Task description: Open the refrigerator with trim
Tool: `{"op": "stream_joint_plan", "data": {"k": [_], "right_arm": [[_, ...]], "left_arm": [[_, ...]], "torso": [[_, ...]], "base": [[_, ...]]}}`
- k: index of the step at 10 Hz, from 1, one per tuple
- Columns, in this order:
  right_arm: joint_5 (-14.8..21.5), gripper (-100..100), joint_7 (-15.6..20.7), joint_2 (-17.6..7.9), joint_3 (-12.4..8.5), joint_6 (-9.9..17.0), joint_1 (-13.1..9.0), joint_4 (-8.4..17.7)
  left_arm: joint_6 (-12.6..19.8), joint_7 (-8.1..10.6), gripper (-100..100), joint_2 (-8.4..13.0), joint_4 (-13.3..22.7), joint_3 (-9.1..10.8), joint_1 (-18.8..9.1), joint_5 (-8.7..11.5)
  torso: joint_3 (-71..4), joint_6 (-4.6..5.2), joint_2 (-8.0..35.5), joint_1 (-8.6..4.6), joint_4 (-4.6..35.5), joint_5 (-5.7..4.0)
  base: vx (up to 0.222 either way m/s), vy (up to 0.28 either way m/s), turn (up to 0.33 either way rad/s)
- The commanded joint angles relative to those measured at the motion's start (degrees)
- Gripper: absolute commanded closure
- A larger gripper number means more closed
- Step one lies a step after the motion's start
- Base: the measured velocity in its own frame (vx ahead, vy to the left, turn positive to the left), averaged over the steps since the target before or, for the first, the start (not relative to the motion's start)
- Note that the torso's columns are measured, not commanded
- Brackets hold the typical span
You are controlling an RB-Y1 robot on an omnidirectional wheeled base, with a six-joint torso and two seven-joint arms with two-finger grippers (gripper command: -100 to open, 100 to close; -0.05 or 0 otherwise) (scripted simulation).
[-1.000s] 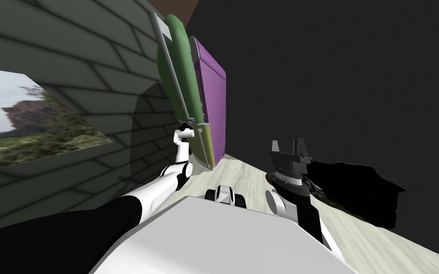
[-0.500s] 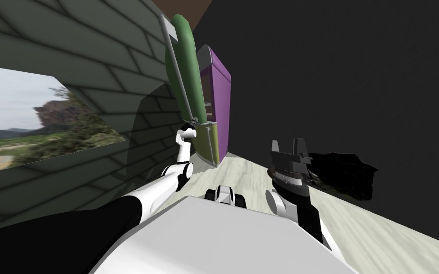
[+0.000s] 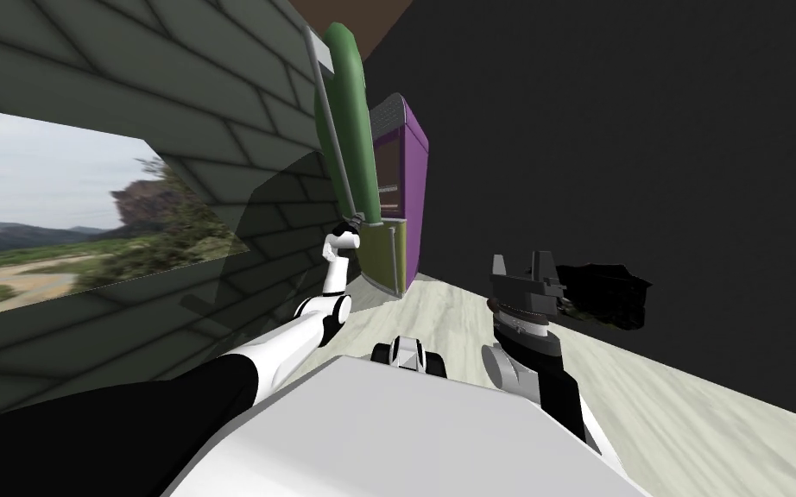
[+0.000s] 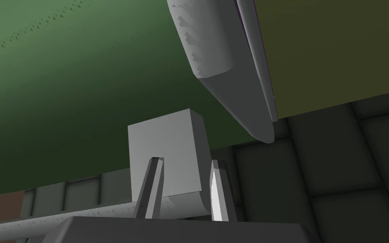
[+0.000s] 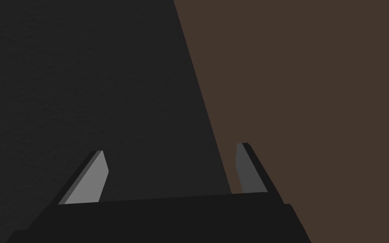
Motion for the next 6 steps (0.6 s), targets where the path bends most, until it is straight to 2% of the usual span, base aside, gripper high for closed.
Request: {"op": "stream_joint_plan", "data": {"k": [1, 2, 3, 4, 5, 6], "right_arm": [[0.0, 0, 0.0, 0.0, 0.0, 0.0, 0.0, 0.0], [0.0, 0, 0.0, 0.0, 0.0, 0.0, 0.0, 0.0], [0.0, 0, 0.0, 0.0, 0.0, 0.0, 0.0, 0.0], [0.0, 0, 0.0, 0.0, 0.0, 0.0, 0.0, 0.0], [0.0, 0, 0.0, 0.0, 0.0, 0.0, 0.0, 0.0], [0.0, 0, 0.0, 0.0, 0.0, 0.0, 0.0, 0.0]], "left_arm": [[-0.7, -0.32, 100, 0.3, 0.6, -1.08, -1.0, 1.4], [-0.7, -0.32, 100, 0.3, 0.6, -1.08, -1.0, 1.4], [-0.3, -0.28, 100, -0.1, 0.6, -1.37, -0.8, 1.3], [-0.6, -0.35, 100, 0.0, 0.7, -2.53, -1.0, 2.6], [-0.6, -0.35, 100, 0.0, 0.7, -2.53, -1.0, 2.6], [-0.7, -0.41, 100, 0.1, 0.7, -3.61, -1.1, 3.8]], "torso": [[-0.1, 0.03, -0.1, -0.20, 0.0, -0.05], [0.0, 0.12, 0.0, -0.18, 0.0, -0.08], [0.0, 0.11, 0.1, -0.39, -0.1, -0.07], [0.0, 0.22, 0.0, -0.89, -0.2, -0.17], [0.1, 0.30, 0.1, -0.47, -0.2, -0.09], [0.2, 0.21, 0.2, -0.25, -0.2, 0.03]], "base": [[-0.165, 0.280, -0.041], [-0.165, 0.222, -0.040], [-0.080, 0.076, -0.020], [-0.093, 0.202, -0.057], [-0.097, 0.235, -0.087], [-0.108, 0.274, -0.083]]}}
